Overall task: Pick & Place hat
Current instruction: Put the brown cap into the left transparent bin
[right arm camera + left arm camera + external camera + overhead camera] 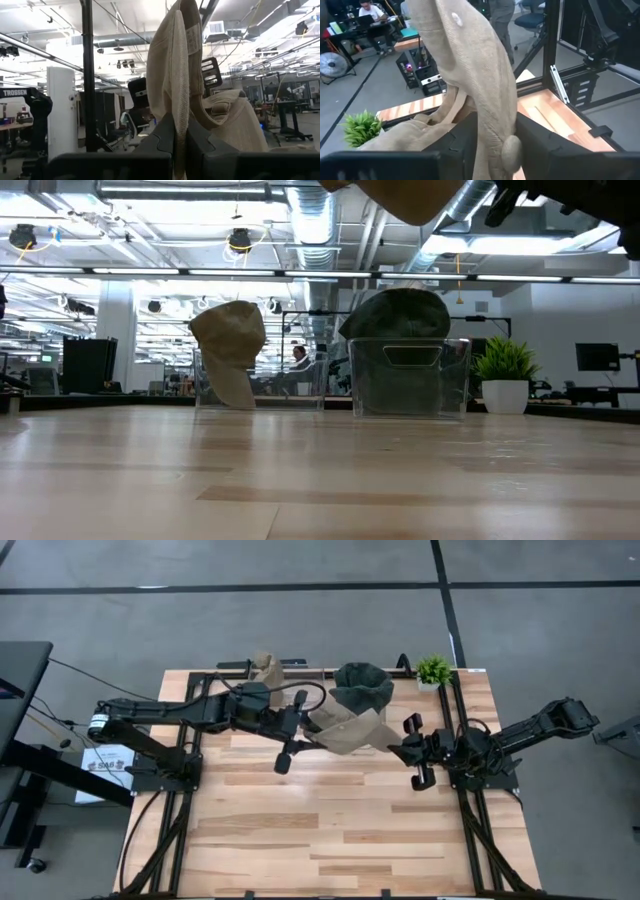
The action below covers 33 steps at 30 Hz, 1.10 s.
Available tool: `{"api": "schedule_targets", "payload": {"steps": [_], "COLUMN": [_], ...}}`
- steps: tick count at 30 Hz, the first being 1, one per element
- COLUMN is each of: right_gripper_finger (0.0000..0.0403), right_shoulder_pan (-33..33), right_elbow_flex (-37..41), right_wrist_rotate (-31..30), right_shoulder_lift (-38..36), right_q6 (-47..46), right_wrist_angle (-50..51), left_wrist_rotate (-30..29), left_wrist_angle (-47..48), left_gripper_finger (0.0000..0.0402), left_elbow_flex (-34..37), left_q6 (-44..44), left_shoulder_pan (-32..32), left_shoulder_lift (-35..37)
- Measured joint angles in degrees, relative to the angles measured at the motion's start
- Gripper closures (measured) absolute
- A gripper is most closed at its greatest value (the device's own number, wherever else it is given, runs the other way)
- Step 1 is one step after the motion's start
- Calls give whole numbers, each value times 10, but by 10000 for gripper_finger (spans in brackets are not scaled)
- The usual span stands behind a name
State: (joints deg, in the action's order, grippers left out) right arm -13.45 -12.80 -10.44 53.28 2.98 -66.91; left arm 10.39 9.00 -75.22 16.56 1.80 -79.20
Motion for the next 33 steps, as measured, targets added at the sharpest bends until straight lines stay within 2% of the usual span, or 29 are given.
{"api": "schedule_targets", "payload": {"steps": [4, 9, 16, 22, 33], "right_gripper_finger": [397, 396, 382, 330, 203], "right_shoulder_pan": [0, 0, 0, 1, 1], "right_elbow_flex": [0, 0, 0, 0, 0], "right_wrist_rotate": [0, 1, 1, -1, -1], "right_shoulder_lift": [0, 0, 0, 0, 5], "right_q6": [0, 0, -5, -21, -31], "right_wrist_angle": [1, 6, 19, 39, 69], "left_wrist_rotate": [-1, -1, 17, 18, 18], "left_wrist_angle": [0, 0, 0, 0, 0], "left_gripper_finger": [310, 383, 386, 382, 378], "left_elbow_flex": [0, 0, 0, 0, 0], "left_q6": [0, -12, -49, -65, -108], "left_shoulder_pan": [0, 0, 9, 13, 13], "left_shoulder_lift": [0, 0, 0, 0, 0]}}
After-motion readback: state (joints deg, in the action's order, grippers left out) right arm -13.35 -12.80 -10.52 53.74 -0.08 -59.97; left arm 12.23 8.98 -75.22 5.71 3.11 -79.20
